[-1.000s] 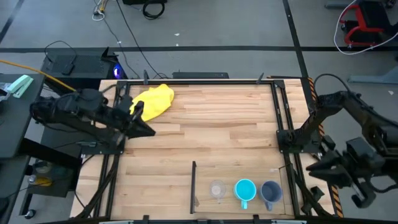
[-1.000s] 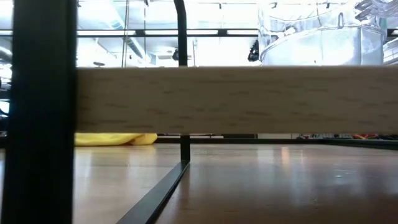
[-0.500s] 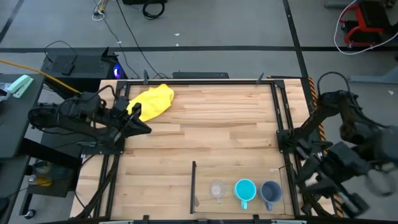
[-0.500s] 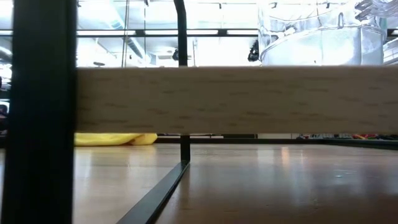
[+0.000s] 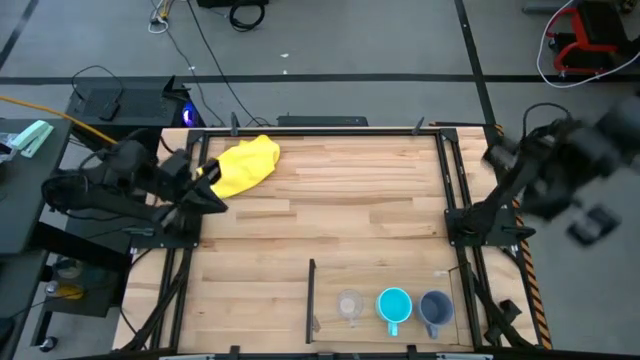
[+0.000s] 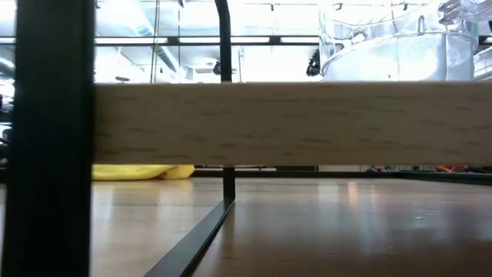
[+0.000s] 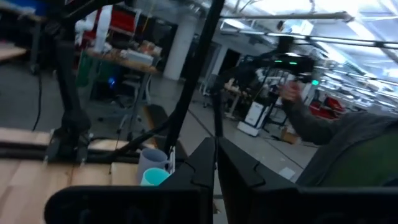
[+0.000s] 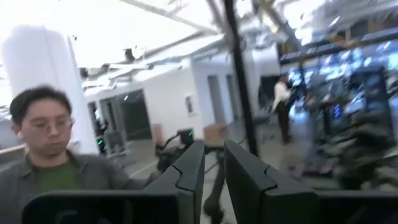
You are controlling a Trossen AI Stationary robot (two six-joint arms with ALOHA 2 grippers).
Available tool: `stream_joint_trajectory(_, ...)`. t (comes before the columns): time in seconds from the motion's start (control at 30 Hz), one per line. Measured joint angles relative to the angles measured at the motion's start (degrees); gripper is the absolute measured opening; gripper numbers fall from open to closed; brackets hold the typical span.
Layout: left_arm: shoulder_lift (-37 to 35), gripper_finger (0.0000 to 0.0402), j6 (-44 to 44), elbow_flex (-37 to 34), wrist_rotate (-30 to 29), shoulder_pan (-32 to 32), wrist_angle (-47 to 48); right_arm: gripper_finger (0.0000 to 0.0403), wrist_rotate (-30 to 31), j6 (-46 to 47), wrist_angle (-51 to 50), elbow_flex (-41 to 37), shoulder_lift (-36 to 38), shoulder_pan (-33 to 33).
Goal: Stack small to large cups/mugs on shelf
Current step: Return to Home Position
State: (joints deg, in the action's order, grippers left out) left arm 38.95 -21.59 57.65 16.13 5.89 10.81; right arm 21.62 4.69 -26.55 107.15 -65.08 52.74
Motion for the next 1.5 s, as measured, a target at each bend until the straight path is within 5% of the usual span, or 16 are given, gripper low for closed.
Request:
stream_joint_trajectory(0.3,-8.92,0.0034,2.45,0.04,3.66,-5.32,3.96,0.0069,2.59,-2.14,-2.0,-9.48,17.96,-1.69)
stream_joint_trajectory(0.47,-12.73,0.0034,1.29,0.04,3.09,-6.1,7.03,0.0069,8.08,2.95,6.4,-26.85,28.8,-1.71)
stream_joint_trajectory(0.67,-16.65,0.0025,-0.55,-6.86,2.95,-6.1,0.96,0.0069,5.31,2.99,26.8,-49.94,38.03,-1.69)
stream_joint_trajectory(0.83,-21.8,0.0025,-6.66,-21.62,2.77,-6.1,-13.09,0.0069,5.24,3.08,39.25,-63.64,43.4,-1.69)
stream_joint_trajectory(1.0,-28.17,0.0033,-8.11,-29.26,2.43,-6.1,-15.9,0.0069,5.37,2.7,50.22,-73.81,47.55,-1.91)
stream_joint_trajectory(1.2,-38.34,0.0034,-5.51,-32.27,-1.26,-6.1,-15.48,0.0069,5.71,-1.55,62.13,-83.24,51.73,-5.7)
stream_joint_trajectory(1.5,-38.42,0.0023,-0.51,-31.89,-4.61,-6.11,-10.08,0.0069,5.76,-8.2,68.73,-90.51,54.73,-16.81)
